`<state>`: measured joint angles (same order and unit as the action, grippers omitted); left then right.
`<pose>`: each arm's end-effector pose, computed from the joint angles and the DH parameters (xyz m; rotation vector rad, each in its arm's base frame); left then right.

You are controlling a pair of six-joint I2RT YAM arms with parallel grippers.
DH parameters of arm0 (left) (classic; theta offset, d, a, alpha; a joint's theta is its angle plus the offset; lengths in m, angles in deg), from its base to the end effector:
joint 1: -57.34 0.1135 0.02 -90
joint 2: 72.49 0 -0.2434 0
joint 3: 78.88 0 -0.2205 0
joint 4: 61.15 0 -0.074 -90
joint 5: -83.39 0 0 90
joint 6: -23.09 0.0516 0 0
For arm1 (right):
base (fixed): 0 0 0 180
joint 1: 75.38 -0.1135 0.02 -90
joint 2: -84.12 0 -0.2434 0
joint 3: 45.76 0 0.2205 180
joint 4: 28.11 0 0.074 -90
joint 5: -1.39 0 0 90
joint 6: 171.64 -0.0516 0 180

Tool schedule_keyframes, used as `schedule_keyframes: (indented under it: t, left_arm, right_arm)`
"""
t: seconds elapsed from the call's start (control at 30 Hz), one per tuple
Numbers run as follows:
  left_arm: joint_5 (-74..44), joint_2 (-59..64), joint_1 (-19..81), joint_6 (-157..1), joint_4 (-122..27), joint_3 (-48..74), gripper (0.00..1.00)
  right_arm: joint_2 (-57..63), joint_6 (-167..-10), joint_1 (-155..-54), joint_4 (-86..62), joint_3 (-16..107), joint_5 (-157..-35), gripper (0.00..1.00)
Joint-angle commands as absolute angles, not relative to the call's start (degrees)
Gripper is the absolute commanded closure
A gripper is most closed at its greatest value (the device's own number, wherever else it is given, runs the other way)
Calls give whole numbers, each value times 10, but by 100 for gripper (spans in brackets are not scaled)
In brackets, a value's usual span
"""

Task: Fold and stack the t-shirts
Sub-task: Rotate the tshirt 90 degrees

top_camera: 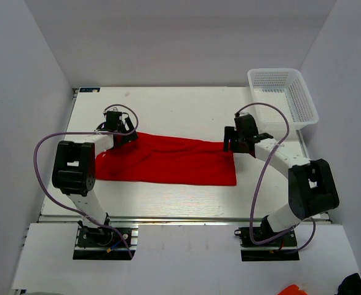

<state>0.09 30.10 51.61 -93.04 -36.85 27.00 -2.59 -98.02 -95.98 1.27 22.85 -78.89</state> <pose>0.3416 -0.0282 0.1462 -0.4882 2.4367 -0.0898 0.2839 0.0974 0.1960 -0.0090 2.3864 0.1020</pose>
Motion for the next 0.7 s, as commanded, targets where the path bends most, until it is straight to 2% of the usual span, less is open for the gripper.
schedule_keyframes:
  t: [0.0, 0.2, 0.23, 0.27, 0.4, 0.43, 0.47, 0.63, 0.67]
  left_arm:
    - [9, 296, 522, -927, -310, 293, 1]
    - [-2, 307, 522, -927, -310, 293, 1]
    - [-2, 307, 522, -927, -310, 286, 1]
    - [-2, 314, 522, -927, -310, 286, 1]
    - [-2, 348, 522, -927, -302, 230, 1]
    - [-2, 359, 522, -927, -295, 218, 1]
    - [-2, 370, 522, -927, -288, 204, 1]
    - [3, 454, 522, -913, -256, 79, 1]
    - [3, 484, 522, -913, -245, 36, 1]
  right_arm:
    - [-52, -1010, -941, 9, 252, -824, 29]
    - [-77, -990, -922, -38, 261, -901, 32]
    - [-85, -988, -922, -41, 266, -905, 37]
    - [-93, -987, -919, -47, 268, -912, 48]
    - [-123, -996, -911, -48, 272, -919, 75]
    - [-127, -998, -908, -50, 265, -918, 84]
    - [-129, -1007, -909, -50, 262, -913, 100]
    - [-71, -997, -907, -52, 206, -889, 100]
    - [-52, -995, -908, -45, 201, -852, 100]
